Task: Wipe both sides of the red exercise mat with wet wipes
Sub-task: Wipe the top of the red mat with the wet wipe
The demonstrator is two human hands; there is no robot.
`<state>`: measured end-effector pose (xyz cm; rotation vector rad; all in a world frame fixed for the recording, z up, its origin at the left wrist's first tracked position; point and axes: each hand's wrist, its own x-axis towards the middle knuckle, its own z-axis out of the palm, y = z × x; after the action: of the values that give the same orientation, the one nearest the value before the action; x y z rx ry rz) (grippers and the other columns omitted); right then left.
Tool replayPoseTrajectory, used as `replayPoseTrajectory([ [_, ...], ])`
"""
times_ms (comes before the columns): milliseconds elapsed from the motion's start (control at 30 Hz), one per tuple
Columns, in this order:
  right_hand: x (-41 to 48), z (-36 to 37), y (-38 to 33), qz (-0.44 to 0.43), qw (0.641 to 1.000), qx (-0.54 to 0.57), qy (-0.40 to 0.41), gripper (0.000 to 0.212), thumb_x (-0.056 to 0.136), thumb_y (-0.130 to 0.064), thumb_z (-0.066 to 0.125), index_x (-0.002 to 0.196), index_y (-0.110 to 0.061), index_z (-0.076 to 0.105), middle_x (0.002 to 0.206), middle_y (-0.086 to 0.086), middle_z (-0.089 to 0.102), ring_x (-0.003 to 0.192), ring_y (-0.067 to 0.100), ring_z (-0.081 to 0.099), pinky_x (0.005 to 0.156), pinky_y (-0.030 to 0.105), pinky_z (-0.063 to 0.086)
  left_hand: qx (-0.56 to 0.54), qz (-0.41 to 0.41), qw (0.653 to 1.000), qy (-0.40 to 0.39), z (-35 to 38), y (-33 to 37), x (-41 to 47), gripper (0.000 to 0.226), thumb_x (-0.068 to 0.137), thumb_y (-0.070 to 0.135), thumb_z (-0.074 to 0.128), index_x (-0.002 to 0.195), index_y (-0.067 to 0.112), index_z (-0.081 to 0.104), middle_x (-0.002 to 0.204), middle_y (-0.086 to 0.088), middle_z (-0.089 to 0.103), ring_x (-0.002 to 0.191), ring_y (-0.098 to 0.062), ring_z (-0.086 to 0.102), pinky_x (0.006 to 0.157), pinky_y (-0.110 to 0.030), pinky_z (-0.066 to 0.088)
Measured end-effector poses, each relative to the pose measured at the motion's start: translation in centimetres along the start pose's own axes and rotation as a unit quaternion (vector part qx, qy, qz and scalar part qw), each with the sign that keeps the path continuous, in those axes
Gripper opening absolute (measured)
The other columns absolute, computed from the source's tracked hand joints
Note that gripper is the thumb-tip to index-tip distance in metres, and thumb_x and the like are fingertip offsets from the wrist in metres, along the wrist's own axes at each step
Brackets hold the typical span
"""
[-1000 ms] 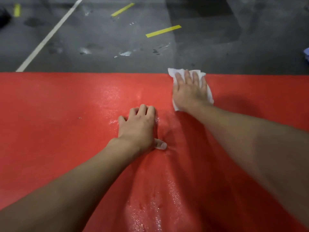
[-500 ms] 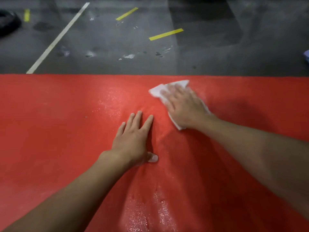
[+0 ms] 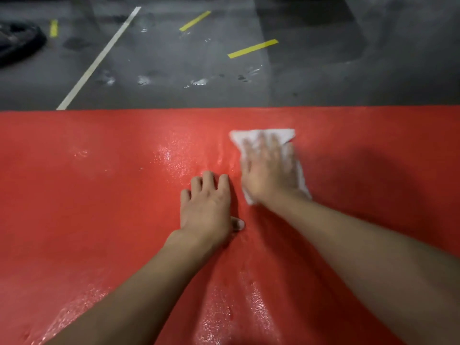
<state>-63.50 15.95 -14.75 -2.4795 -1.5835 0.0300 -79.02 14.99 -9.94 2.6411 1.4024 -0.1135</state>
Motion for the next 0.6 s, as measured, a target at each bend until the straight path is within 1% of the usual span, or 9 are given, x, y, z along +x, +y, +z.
replayPoseTrajectory([
  [67,-2.0,-0.3,0.4,-0.156,0.987,-0.013,-0.022,0.052,0.102,-0.042,0.023,0.152,-0.032,0.034,0.162,0.006,0.027,0.150,0.026,0.020,0.120,0.050,0.011,-0.013,0.010,1.000,-0.004,-0.2,-0.4,-0.2,0.088,0.069,0.064,0.072,0.137,0.023,0.033,0.141,0.001,0.031,0.129,-0.025,0.030,0.100,-0.039,0.032],
  [100,-1.6,-0.9,1.6,-0.190,0.981,-0.022,-0.027,0.052,0.102,-0.041,0.023,0.152,-0.030,0.035,0.161,0.006,0.028,0.149,0.025,0.023,0.119,0.048,0.013,-0.023,0.018,1.000,-0.011,-0.2,-0.8,-0.6,0.087,0.072,0.066,0.069,0.138,0.023,0.033,0.146,0.000,0.029,0.133,-0.025,0.028,0.102,-0.039,0.032],
  [133,-0.7,-1.2,2.8,-0.170,0.985,-0.035,-0.018,0.052,0.102,-0.040,0.024,0.152,-0.028,0.034,0.162,0.006,0.028,0.149,0.025,0.023,0.119,0.047,0.013,-0.035,0.029,0.999,-0.027,-0.1,-1.2,-1.0,0.090,0.074,0.067,0.066,0.143,0.022,0.029,0.152,-0.002,0.024,0.139,-0.026,0.023,0.108,-0.039,0.028],
  [233,-0.4,-0.7,2.7,0.001,0.999,-0.032,-0.013,0.054,0.102,-0.040,0.027,0.155,-0.027,0.027,0.164,0.006,0.019,0.152,0.024,0.014,0.122,0.045,0.006,-0.077,0.062,0.989,-0.111,0.1,-2.3,-2.1,0.115,0.076,0.068,0.065,0.156,0.016,0.002,0.164,-0.005,-0.011,0.151,-0.022,-0.009,0.122,-0.036,0.005],
  [300,-2.3,-0.3,0.4,-0.048,0.999,-0.017,-0.015,0.055,0.102,-0.041,0.024,0.155,-0.026,0.028,0.164,0.006,0.020,0.152,0.026,0.015,0.122,0.045,0.008,-0.075,0.070,0.982,-0.158,-0.2,-2.6,-2.2,0.133,0.067,0.071,0.072,0.155,0.016,-0.012,0.160,-0.006,-0.025,0.148,-0.022,-0.021,0.123,-0.037,-0.002],
  [400,-3.5,-1.1,2.5,-0.182,0.982,-0.030,-0.037,0.053,0.102,-0.040,0.024,0.152,-0.026,0.036,0.161,0.006,0.030,0.149,0.025,0.026,0.120,0.045,0.019,-0.068,0.069,0.981,-0.166,-0.2,-2.7,-2.4,0.141,0.061,0.068,0.078,0.154,0.017,-0.016,0.159,-0.005,-0.028,0.147,-0.022,-0.023,0.122,-0.036,-0.004],
  [433,-2.6,-1.4,3.8,-0.151,0.988,-0.031,-0.026,0.052,0.102,-0.038,0.026,0.152,-0.025,0.036,0.161,0.005,0.030,0.149,0.024,0.025,0.120,0.044,0.019,-0.066,0.068,0.984,-0.152,0.0,-2.7,-2.7,0.139,0.063,0.066,0.078,0.154,0.018,-0.015,0.160,-0.004,-0.027,0.148,-0.020,-0.022,0.121,-0.035,-0.005],
  [533,-2.9,-1.1,3.1,0.056,0.998,-0.013,-0.021,0.053,0.103,-0.040,0.024,0.155,-0.028,0.028,0.164,0.004,0.022,0.151,0.022,0.015,0.122,0.044,0.009,-0.062,0.046,0.990,-0.114,0.5,-2.5,-3.5,0.133,0.066,0.062,0.078,0.156,0.020,-0.011,0.162,-0.001,-0.021,0.149,-0.018,-0.018,0.121,-0.035,-0.003],
  [600,-5.3,-0.2,-0.2,0.003,1.000,0.001,-0.006,0.054,0.103,-0.042,0.018,0.154,-0.030,0.027,0.163,0.004,0.023,0.151,0.024,0.015,0.122,0.046,0.010,-0.046,0.025,0.995,-0.090,0.4,-1.8,-3.9,0.128,0.067,0.062,0.077,0.156,0.020,-0.003,0.163,-0.004,-0.010,0.150,-0.022,-0.007,0.122,-0.038,0.008],
])
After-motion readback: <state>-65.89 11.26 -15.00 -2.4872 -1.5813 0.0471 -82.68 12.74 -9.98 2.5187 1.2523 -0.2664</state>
